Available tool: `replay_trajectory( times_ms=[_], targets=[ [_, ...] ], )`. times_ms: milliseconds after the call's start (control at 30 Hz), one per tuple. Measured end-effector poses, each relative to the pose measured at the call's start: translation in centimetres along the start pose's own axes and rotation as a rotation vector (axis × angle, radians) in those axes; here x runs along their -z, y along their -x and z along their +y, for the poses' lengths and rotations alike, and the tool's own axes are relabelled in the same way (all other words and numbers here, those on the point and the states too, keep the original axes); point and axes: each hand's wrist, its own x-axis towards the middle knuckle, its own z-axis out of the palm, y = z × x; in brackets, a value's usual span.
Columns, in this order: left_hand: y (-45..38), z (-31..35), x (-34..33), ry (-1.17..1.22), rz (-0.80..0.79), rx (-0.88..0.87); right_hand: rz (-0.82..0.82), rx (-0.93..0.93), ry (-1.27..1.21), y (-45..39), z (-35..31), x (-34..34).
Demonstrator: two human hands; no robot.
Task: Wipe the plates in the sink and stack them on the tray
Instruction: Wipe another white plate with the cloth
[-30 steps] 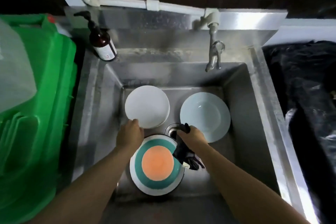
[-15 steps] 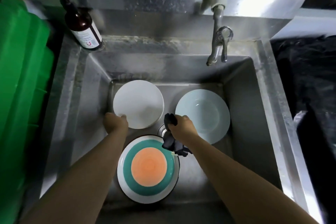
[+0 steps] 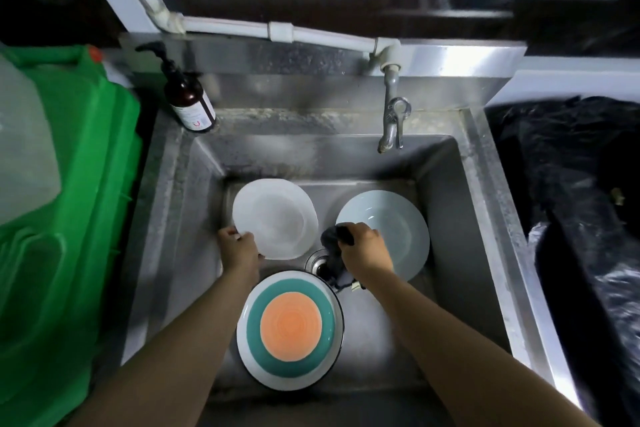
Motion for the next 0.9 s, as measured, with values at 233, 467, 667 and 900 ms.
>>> replay_trajectory(
  times_ms=[233, 467, 667, 900],
  targets=[
    [9.2, 1.7, 2.7, -0.184, -0.22, -0.207, 0.222, 0.303, 0.365, 5.6, -4.1, 5.3],
    [17.4, 5.0, 3.5, -0.163, -0.333, -0.257, 0.095, 0.609, 0.448, 12.3, -4.0, 5.2],
    [19.9, 6.6, 3.6, -0.111, -0.374, -0.236, 0.108, 0.823, 0.435, 14.7, -0.4, 5.7],
    [21.4, 6.1, 2.9, -0.058, -0.437, -0.055, 0.369, 0.7, 0.3, 13.3, -1.5, 4.5]
  ],
)
